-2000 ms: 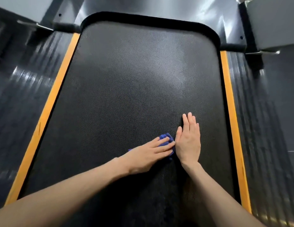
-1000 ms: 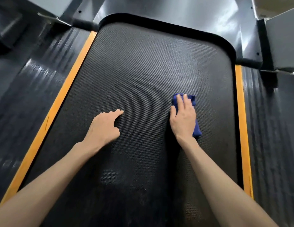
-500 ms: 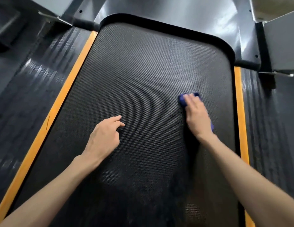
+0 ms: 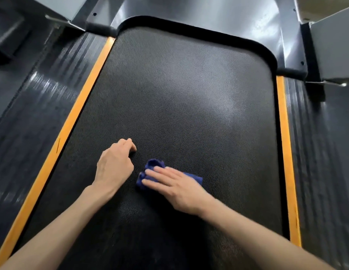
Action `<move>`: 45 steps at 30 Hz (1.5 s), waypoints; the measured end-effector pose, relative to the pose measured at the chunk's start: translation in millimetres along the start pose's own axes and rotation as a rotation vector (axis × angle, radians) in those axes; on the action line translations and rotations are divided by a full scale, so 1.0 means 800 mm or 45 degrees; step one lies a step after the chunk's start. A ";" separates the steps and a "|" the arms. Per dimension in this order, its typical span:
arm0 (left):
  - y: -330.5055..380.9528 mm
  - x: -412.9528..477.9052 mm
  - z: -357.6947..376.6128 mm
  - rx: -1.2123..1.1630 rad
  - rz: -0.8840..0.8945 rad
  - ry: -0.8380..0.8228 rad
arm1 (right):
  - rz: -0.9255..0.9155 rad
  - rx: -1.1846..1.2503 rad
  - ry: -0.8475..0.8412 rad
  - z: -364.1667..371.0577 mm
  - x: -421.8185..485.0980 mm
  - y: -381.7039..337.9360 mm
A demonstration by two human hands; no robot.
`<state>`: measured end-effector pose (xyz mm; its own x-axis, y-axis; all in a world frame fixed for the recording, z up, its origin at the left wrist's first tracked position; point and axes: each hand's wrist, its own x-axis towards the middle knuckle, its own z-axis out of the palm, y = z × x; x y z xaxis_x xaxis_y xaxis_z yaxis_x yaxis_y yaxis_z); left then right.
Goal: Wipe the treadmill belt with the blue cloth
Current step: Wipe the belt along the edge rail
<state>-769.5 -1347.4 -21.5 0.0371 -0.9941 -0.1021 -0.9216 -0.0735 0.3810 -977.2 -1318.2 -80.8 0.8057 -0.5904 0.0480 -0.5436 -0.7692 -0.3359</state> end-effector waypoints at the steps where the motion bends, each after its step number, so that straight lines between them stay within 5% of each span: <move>1: 0.000 0.000 0.000 0.010 -0.006 -0.010 | 0.078 -0.026 0.080 -0.011 -0.012 0.025; 5: -0.004 0.002 0.006 0.053 0.014 -0.011 | 1.013 -0.175 0.470 -0.060 -0.073 0.159; 10: 0.010 0.008 0.012 0.065 0.003 0.018 | 1.495 -0.052 0.600 -0.074 -0.049 0.170; 12: 0.026 0.012 0.016 -0.096 0.003 0.001 | 1.239 -0.049 0.587 -0.048 -0.035 0.116; 16: 0.063 0.018 0.036 -0.191 0.296 -0.100 | 0.519 0.104 0.229 -0.009 -0.068 -0.015; 20: 0.077 0.012 0.057 -0.081 0.397 -0.102 | 0.063 -0.022 -0.143 -0.025 -0.135 0.008; 25: 0.079 0.004 0.065 0.117 0.475 -0.066 | 0.729 -0.089 0.192 -0.075 -0.168 0.157; 32: 0.091 0.011 0.060 0.247 0.518 -0.068 | 1.146 -0.032 0.418 -0.097 -0.103 0.232; 35: 0.095 0.009 0.059 0.283 0.521 -0.059 | 0.960 -0.025 0.390 -0.072 -0.109 0.165; 39: 0.098 0.012 0.060 0.323 0.531 -0.046 | 0.308 -0.006 -0.008 -0.044 -0.174 0.040; 41: 0.100 0.012 0.061 0.329 0.524 -0.043 | 0.034 -0.045 -0.150 -0.051 -0.189 0.046; 43: 0.101 0.012 0.062 0.341 0.516 -0.043 | 0.043 -0.066 -0.091 -0.065 -0.176 0.095; 45: 0.104 0.011 0.063 0.352 0.500 -0.055 | 0.365 -0.106 0.129 -0.082 -0.152 0.167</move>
<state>-865.3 -1358.2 -37.0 -0.3448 -0.9379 -0.0394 -0.9312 0.3364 0.1404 -1163.2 -1365.4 -70.2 0.5918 -0.8041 0.0576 -0.7658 -0.5831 -0.2713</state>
